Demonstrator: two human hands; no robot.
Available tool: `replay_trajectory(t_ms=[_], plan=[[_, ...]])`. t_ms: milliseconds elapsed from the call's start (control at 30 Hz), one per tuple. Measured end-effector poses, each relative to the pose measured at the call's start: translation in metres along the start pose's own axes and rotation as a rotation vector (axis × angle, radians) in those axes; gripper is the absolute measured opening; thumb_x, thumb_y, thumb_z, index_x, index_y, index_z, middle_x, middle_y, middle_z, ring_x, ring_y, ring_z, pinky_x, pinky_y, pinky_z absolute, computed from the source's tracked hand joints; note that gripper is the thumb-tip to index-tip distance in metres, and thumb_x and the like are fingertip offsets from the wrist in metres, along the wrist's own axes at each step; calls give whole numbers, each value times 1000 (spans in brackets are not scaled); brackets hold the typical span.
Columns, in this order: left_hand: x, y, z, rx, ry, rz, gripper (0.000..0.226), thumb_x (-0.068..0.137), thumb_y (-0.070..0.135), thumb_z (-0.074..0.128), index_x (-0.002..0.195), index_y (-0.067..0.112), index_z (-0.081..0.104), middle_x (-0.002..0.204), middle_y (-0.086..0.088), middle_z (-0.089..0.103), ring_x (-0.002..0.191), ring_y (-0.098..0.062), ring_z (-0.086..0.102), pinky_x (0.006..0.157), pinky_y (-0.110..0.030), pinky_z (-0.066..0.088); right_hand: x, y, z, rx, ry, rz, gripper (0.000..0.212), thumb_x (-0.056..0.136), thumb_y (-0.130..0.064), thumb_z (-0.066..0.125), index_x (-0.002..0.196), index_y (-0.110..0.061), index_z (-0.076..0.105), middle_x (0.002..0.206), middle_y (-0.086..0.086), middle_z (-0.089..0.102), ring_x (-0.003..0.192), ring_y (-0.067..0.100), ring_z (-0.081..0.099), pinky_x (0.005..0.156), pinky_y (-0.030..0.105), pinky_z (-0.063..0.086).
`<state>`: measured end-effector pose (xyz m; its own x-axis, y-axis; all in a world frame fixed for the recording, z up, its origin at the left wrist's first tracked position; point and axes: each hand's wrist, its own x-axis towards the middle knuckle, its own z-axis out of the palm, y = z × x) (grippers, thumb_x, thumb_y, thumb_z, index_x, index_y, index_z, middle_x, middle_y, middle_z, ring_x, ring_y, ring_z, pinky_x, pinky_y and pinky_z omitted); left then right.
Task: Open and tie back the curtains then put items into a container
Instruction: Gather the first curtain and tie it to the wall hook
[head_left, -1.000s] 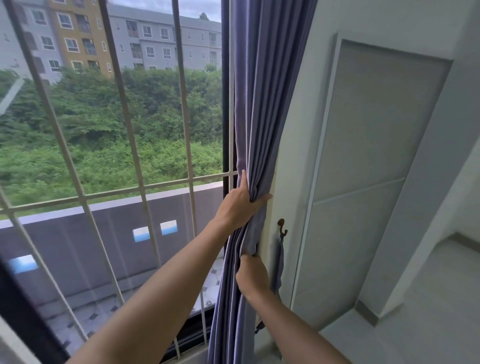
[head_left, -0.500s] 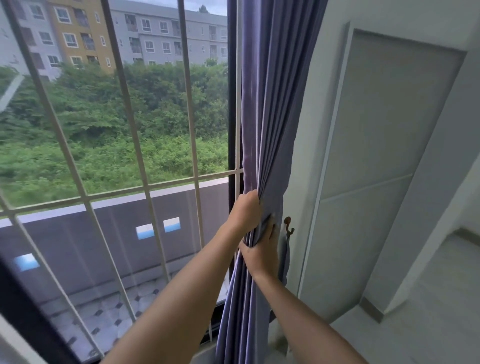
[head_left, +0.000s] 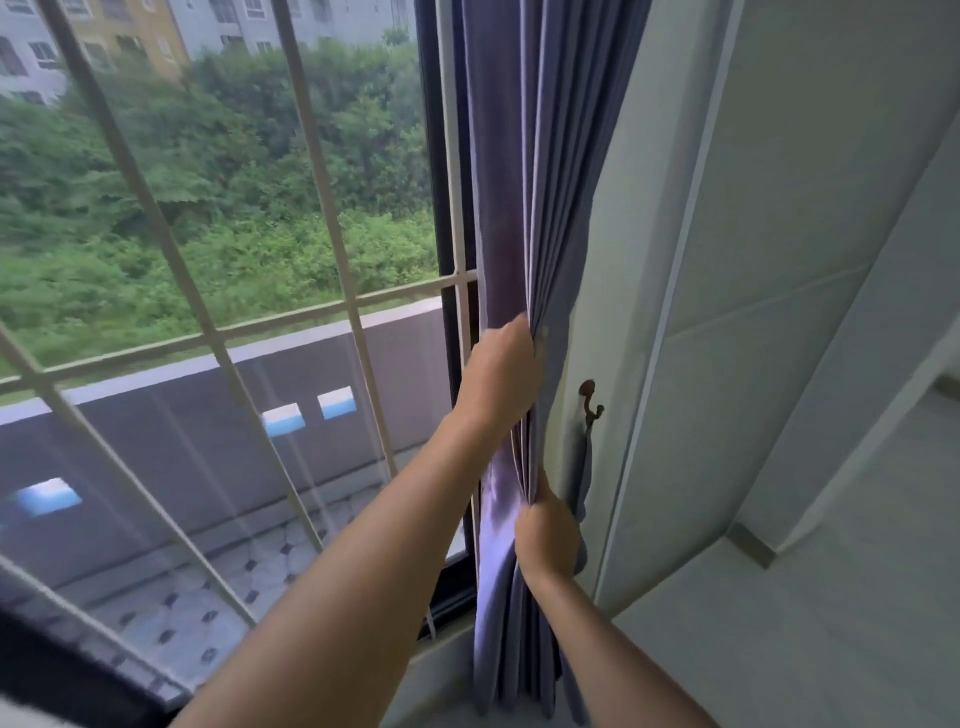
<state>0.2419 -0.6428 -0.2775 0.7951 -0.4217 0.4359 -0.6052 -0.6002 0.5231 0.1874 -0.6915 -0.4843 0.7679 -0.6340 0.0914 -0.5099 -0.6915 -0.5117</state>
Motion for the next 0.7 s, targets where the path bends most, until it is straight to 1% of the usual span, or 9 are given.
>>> replay_trajectory(t_ms=[67, 100, 233, 333, 400, 500, 533, 600, 700], plan=[[1, -5, 3, 14, 17, 64, 22, 101, 23, 38, 85, 11, 48, 55, 9, 38, 46, -6, 35, 43, -21, 21, 2, 9, 10, 13, 87, -65, 32, 96, -18, 48, 124, -21, 63, 79, 3, 73, 69, 21, 69, 58, 26, 47], [1, -8, 4, 20, 27, 86, 20, 100, 24, 40, 84, 13, 46, 54, 10, 37, 45, -6, 35, 42, -20, 22, 4, 12, 12, 53, 74, -82, 37, 95, -15, 49, 130, -24, 58, 78, 4, 72, 68, 22, 68, 58, 28, 51], [-1, -19, 2, -18, 36, 112, 27, 98, 31, 46, 93, 6, 55, 56, 5, 43, 50, -22, 44, 50, -28, 35, 0, 13, 6, 68, 25, -102, 54, 95, -9, 42, 143, -32, 41, 92, 7, 71, 81, 26, 67, 69, 32, 53], [-10, -16, 4, -34, -49, 118, 29, 96, 31, 50, 114, 9, 56, 77, -1, 60, 66, -24, 56, 61, -30, 47, -13, 10, -5, 234, -52, -14, 44, 98, -13, 40, 139, -27, 44, 105, 8, 68, 92, 27, 65, 71, 26, 44], [-17, -14, 9, -62, -142, 83, 23, 93, 31, 52, 108, 14, 58, 85, -5, 63, 73, -27, 60, 65, -34, 52, -27, 9, -16, 372, -81, 39, 35, 98, -16, 41, 132, -23, 49, 109, 9, 66, 97, 28, 63, 73, 24, 39], [-25, -13, 16, -111, -250, 37, 17, 89, 32, 54, 85, 16, 56, 82, -3, 58, 76, -29, 59, 67, -35, 52, -41, 17, -28, 354, -83, 52, 35, 97, -15, 42, 130, -23, 51, 107, 9, 67, 97, 29, 63, 75, 28, 46], [-28, -12, 18, -124, -279, 46, 18, 88, 32, 54, 87, 14, 59, 84, -3, 58, 80, -29, 58, 71, -36, 52, -43, 21, -31, 317, -72, 60, 39, 96, -13, 43, 132, -25, 50, 106, 9, 68, 96, 29, 64, 75, 29, 47], [-36, -9, 26, -135, -333, 95, 26, 90, 31, 53, 104, 12, 65, 98, -9, 62, 95, -31, 57, 88, -39, 49, -47, 30, -36, 239, -47, 71, 50, 93, -9, 43, 140, -27, 47, 104, 11, 70, 91, 30, 66, 73, 31, 50], [-47, 0, 37, -86, -385, 139, 34, 96, 26, 45, 119, 5, 60, 113, -20, 61, 110, -34, 49, 100, -42, 39, -52, 41, -49, 193, -68, 77, 51, 96, -11, 41, 143, -29, 43, 107, 11, 70, 92, 29, 66, 69, 28, 46]])
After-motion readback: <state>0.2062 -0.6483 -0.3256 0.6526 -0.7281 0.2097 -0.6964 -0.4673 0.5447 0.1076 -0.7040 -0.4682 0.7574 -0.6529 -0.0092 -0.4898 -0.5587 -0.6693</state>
